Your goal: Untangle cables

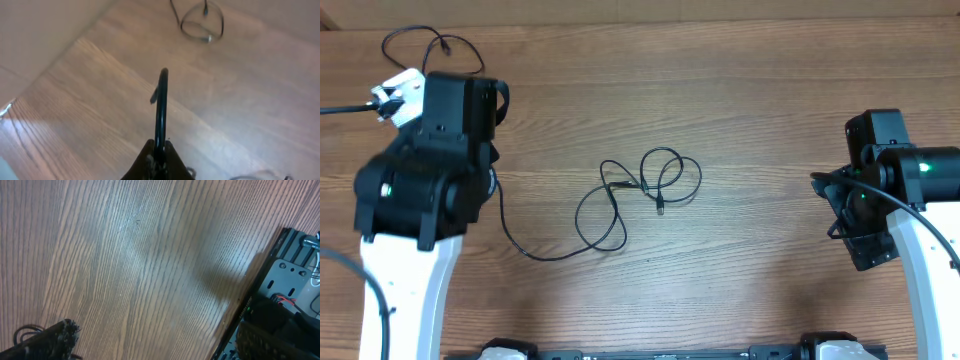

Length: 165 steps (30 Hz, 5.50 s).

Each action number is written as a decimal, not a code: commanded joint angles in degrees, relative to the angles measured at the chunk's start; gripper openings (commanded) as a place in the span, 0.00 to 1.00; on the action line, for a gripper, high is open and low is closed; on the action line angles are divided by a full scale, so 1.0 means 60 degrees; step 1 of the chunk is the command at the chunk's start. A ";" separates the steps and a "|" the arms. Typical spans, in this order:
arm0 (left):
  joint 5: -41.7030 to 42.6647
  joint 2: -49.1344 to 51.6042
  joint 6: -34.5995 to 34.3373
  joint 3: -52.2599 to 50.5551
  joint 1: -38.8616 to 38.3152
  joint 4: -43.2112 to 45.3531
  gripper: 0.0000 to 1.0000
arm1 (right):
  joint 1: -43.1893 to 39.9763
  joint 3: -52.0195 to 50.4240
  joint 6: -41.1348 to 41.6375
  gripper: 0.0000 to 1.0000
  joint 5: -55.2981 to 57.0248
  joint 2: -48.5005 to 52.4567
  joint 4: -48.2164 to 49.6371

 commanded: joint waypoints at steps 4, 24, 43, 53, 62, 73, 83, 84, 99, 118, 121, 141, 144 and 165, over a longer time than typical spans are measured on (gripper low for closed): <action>0.1096 0.0907 -0.0186 0.0055 0.0095 -0.0346 0.08 | -0.0036 0.0229 0.0058 1.00 0.0022 -0.0157 -0.0007; 0.7475 0.2867 0.5005 0.0058 0.0084 -0.0681 0.50 | -0.0033 0.0229 0.0058 1.00 0.0025 -0.0157 -0.0007; 0.8393 0.2871 0.5923 0.0036 -0.2000 -0.2171 0.95 | -0.0036 0.0229 0.0058 1.00 0.0022 -0.0157 -0.0007; 0.6951 0.2871 0.4688 -0.1330 -0.3293 -0.1406 0.95 | -0.0033 0.0229 0.0058 1.00 0.0022 -0.0157 -0.0007; 0.7308 0.2871 0.4299 -0.3778 -0.3606 0.0641 0.86 | -0.0036 0.0229 0.0058 1.00 0.0022 -0.0157 -0.0007; 0.7198 0.2874 0.4295 -0.4452 -0.3606 0.1359 0.68 | -0.0033 0.0229 0.0058 1.00 0.0025 -0.0157 -0.0007; 0.7169 0.2885 0.4200 -0.5125 -0.3606 0.2153 0.67 | -0.0033 0.0229 0.0058 1.00 0.0022 -0.0157 -0.0007; 0.7173 0.2889 0.4189 -0.5202 -0.3606 0.2269 0.67 | -0.0036 0.0229 0.0058 1.00 0.0022 -0.0157 -0.0007; 0.7151 0.2878 0.4193 -0.3661 -0.3588 0.1195 0.04 | -0.0033 0.0229 0.0058 1.00 0.0025 -0.0157 -0.0007; 0.7577 0.2677 0.3446 0.2656 -0.3603 -0.0838 0.04 | -0.0033 0.0229 0.0058 1.00 0.0022 -0.0157 -0.0007; 0.7766 0.2517 0.3450 0.3774 -0.3603 -0.0608 0.04 | -0.0033 0.0229 0.0058 1.00 0.0022 -0.0157 -0.0007; 0.6135 0.0459 0.3348 0.6524 -0.3603 0.1796 0.04 | -0.0033 0.0229 0.0058 1.00 0.0025 -0.0157 -0.0007; 0.5417 0.0339 0.2816 0.6524 -0.3603 0.2288 0.04 | -0.0033 0.0229 0.0058 1.00 0.0022 -0.0157 -0.0007; 0.3672 0.1322 0.5821 0.6510 -0.3606 0.1606 0.04 | -0.0033 0.0229 0.0058 1.00 0.0025 -0.0157 -0.0007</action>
